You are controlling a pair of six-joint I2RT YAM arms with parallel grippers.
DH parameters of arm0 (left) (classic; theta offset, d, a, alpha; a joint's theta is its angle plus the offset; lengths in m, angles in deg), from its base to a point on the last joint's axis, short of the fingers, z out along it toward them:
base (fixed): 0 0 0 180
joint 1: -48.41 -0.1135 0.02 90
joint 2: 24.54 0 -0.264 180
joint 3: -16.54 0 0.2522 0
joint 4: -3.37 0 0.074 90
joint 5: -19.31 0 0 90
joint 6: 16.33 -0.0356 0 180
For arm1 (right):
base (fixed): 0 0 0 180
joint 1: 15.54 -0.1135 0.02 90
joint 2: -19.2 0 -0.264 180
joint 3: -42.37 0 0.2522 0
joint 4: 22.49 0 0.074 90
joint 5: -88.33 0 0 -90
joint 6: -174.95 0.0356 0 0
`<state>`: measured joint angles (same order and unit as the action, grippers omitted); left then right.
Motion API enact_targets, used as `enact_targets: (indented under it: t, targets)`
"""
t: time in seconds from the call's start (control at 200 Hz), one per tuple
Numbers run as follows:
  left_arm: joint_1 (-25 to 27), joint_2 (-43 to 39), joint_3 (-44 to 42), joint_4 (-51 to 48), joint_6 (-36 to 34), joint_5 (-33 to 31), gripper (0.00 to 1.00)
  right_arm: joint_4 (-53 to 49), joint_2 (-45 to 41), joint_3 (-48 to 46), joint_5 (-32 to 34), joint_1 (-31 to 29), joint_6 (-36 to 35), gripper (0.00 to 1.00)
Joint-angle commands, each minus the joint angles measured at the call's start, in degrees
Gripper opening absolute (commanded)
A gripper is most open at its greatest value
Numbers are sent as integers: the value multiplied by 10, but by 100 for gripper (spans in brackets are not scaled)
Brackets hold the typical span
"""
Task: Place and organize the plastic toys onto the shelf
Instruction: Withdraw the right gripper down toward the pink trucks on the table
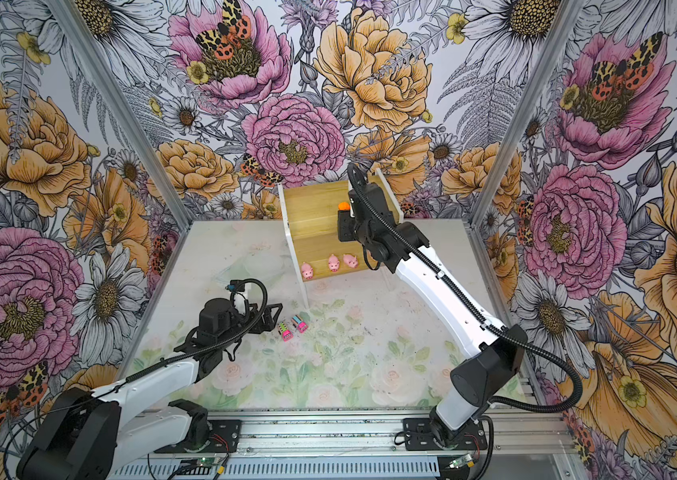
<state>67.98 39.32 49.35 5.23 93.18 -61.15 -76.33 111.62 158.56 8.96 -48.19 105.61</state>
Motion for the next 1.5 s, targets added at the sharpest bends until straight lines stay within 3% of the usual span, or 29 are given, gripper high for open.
enact_targets:
  t: [0.0, 0.23, 0.4, 0.59, 0.821, 0.941, 1.181, 1.496]
  targets:
    - [-6, 2, 1, -1, -7, 9, 99, 0, -28, -9, -9, 3, -1, 53]
    - [-6, 2, 1, -3, -8, 8, 99, 0, -76, -30, -21, 3, -11, 64]
    - [-5, 2, 1, -3, -6, 6, 99, 0, -128, -80, -91, 2, -53, 69]
    - [-6, -9, -3, -10, -1, 8, 99, 30, -198, -223, -122, -8, -60, 70]
    - [-7, -21, -6, -22, -3, 0, 99, 143, -283, -413, -114, -67, -74, 71]
    - [-7, -13, -2, -23, -5, -2, 99, 240, -309, -515, -114, -97, -43, 70]
    - [-7, -1, -6, -17, 1, 0, 99, 510, -234, -702, -61, -174, 34, 70]
    - [-7, -3, -10, -11, 4, -1, 99, 577, -52, -644, -49, -226, 25, 69]
